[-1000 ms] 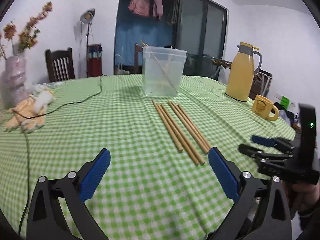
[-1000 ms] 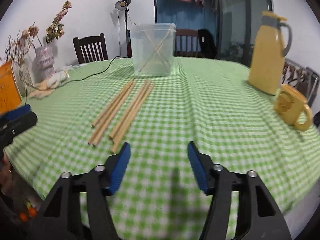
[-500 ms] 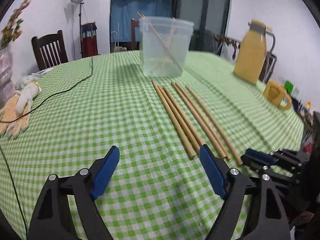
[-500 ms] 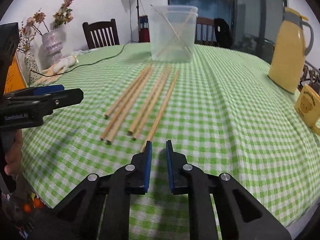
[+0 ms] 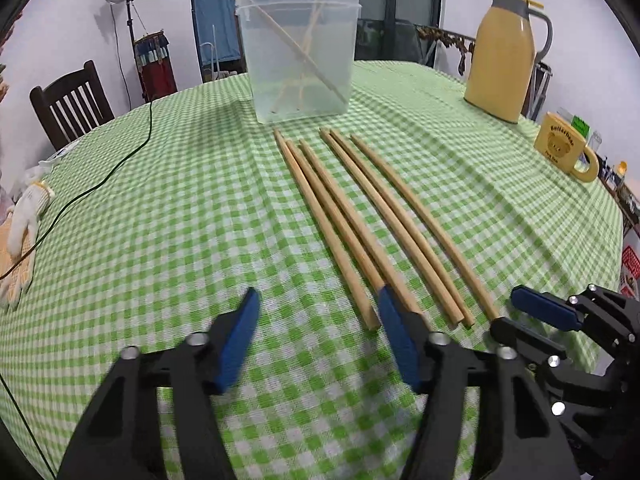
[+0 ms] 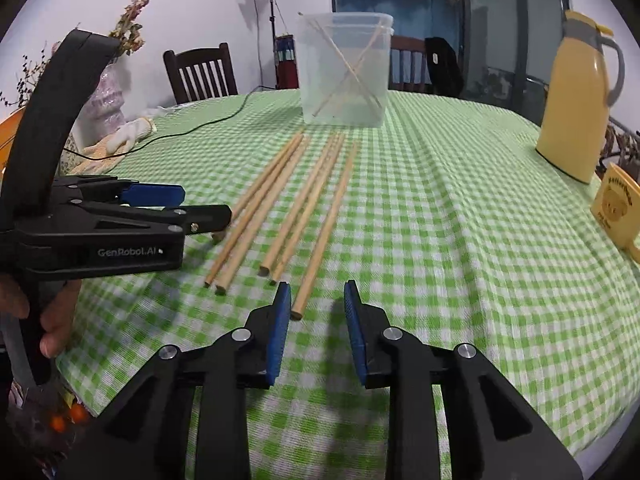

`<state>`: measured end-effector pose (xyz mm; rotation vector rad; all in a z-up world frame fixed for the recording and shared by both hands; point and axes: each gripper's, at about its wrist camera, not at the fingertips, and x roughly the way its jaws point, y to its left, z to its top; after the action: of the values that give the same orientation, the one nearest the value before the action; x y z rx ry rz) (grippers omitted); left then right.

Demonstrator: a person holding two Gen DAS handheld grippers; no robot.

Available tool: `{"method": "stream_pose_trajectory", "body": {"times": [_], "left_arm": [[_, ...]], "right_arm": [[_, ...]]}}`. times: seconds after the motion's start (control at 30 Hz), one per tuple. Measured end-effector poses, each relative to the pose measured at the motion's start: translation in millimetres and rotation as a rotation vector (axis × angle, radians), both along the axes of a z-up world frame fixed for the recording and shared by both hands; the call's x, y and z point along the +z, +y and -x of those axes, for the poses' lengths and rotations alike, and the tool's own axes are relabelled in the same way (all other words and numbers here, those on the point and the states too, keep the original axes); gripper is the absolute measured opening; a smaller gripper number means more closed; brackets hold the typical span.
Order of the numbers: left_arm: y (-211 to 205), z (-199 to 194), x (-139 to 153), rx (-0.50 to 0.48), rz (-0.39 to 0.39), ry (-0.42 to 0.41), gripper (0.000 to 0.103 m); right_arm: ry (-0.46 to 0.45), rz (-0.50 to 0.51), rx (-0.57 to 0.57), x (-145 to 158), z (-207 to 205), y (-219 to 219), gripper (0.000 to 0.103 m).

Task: Organize utensils
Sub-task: 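Close the left tool on a chopstick while the right tool grasps another chopstick, then lift both held chopsticks and carry them over the clear container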

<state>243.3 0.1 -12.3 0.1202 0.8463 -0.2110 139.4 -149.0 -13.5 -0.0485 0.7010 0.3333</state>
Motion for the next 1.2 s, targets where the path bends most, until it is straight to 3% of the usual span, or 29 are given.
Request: {"method": "stream_pose_trajectory", "body": {"times": [0.1,0.2,0.33,0.43,0.5,0.53,0.57,0.83,1.2], "left_arm": [[0,-1,-5,0.001,0.019,0.014,0.043],[-5,2,-7,0.006,-0.021,-0.002,0.041],[-6,2,-8,0.021,-0.018,-0.004,0.042],[-5,4,-7,0.026,-0.010,-0.002,0.042],[-4,6,-6,0.029,-0.014,-0.010,0.027],[-4,8,-6,0.031,-0.020,-0.014,0.007],[-4,9,-6,0.032,-0.020,-0.016,0.006],[8,34,2,0.036,0.032,-0.043,0.004],[30,87,66,0.037,0.093,-0.177,0.004]], "right_arm": [[-0.004,0.015,-0.002,0,1,-2,0.026],[-0.014,0.023,-0.006,0,-1,-4,0.026],[-0.023,0.027,0.011,0,-7,-1,0.009],[-0.027,0.028,0.009,0,-9,-1,0.008],[-0.022,0.023,0.000,0,-10,-4,0.007],[-0.024,0.027,-0.011,1,-9,-7,0.007],[-0.025,0.028,-0.016,1,-9,-9,0.006],[-0.060,0.035,-0.039,10,0,-23,0.006],[-0.209,0.046,-0.033,61,29,-36,0.006]]}}
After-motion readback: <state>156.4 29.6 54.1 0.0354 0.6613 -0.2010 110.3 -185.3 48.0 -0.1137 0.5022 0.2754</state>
